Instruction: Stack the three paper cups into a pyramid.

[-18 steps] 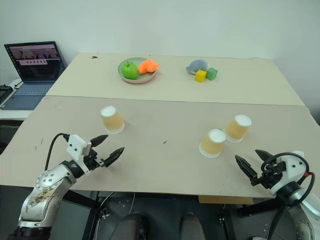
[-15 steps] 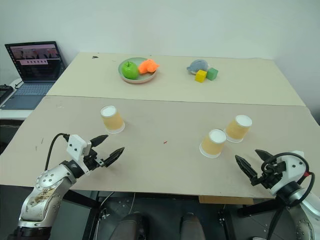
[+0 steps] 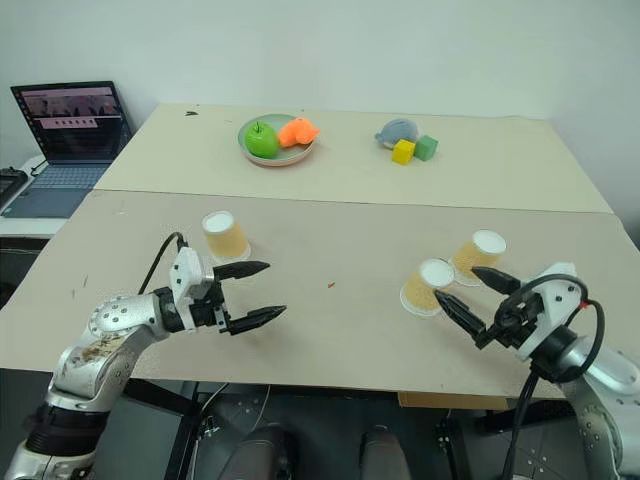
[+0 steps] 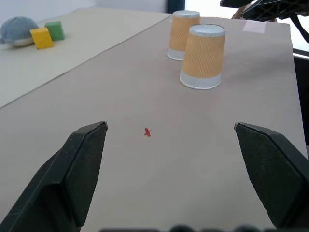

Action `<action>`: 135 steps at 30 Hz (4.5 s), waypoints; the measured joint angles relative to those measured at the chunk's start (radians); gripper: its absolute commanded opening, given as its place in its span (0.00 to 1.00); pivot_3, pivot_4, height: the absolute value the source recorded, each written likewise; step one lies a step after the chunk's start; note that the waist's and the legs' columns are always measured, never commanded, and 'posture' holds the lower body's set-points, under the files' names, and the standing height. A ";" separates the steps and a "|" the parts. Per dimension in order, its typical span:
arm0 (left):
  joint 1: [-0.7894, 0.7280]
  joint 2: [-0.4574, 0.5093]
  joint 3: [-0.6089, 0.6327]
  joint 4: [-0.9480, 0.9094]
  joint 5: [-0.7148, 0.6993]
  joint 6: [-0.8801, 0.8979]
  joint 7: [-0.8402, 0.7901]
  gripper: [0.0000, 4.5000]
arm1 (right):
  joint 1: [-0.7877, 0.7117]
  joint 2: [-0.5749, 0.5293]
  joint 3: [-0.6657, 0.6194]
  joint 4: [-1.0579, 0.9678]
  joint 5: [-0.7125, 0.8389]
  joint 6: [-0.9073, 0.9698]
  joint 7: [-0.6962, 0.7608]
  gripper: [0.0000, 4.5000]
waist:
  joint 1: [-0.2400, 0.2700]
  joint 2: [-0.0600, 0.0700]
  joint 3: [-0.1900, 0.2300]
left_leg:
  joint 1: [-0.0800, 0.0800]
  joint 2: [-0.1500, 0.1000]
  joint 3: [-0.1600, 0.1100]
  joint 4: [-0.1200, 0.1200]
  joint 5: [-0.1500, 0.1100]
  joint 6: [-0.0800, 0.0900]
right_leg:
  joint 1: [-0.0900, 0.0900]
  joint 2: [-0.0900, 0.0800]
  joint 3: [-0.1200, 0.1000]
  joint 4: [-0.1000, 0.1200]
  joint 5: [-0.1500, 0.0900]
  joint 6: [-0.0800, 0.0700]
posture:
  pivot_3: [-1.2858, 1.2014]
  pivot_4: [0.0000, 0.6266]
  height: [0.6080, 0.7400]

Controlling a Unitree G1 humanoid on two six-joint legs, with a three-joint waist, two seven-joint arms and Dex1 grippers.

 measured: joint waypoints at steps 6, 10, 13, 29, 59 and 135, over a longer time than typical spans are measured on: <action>-0.051 -0.062 0.036 0.026 -0.052 0.033 0.059 1.00 | -0.022 -0.013 0.000 0.066 -0.003 0.001 0.021 0.99 | 0.000 -0.001 0.001 | 0.004 0.000 -0.002 0.000 0.000 0.000 | 0.005 0.000 -0.001 -0.002 0.000 0.001 | 0.52 0.24 0.53; -0.076 -0.075 0.047 0.029 -0.070 0.049 0.093 1.00 | -0.021 -0.011 0.016 0.074 -0.006 0.000 0.031 0.99 | 0.000 -0.001 0.001 | 0.005 0.000 -0.002 -0.001 0.000 0.000 | 0.006 0.000 -0.001 -0.002 0.000 0.001 | 0.52 0.24 0.53; -0.076 -0.079 0.047 0.040 -0.074 0.053 0.108 1.00 | -0.017 -0.002 0.026 0.074 -0.007 0.001 0.035 0.99 | -0.001 -0.001 0.001 | 0.005 0.000 -0.002 0.000 0.000 0.000 | 0.006 0.000 -0.001 -0.002 0.000 0.001 | 0.52 0.24 0.53; -0.076 -0.049 0.045 -0.008 -0.139 0.133 0.079 1.00 | -0.064 0.030 0.074 0.189 -0.045 -0.026 0.057 0.99 | 0.000 -0.001 0.001 | 0.005 0.000 -0.002 0.000 0.000 0.000 | 0.006 0.000 -0.001 -0.002 0.000 0.000 | 0.52 0.24 0.53; 0.142 0.050 0.086 -0.097 -0.073 0.093 0.074 1.00 | -0.483 0.166 0.307 0.479 -0.166 -0.119 0.143 0.59 | -0.023 0.002 0.009 | 0.006 0.001 -0.001 -0.001 0.000 -0.001 | 0.005 0.001 -0.001 0.000 0.001 -0.001 | 0.52 0.24 0.53; -0.231 -0.097 -0.171 0.133 -0.065 0.051 -0.198 1.00 | -0.218 0.160 -0.070 0.367 -0.174 0.031 -0.187 0.98 | -0.025 0.001 0.014 | 0.003 0.000 0.001 0.000 0.002 -0.003 | -0.001 0.002 0.002 0.005 0.002 -0.001 | 0.52 0.24 0.53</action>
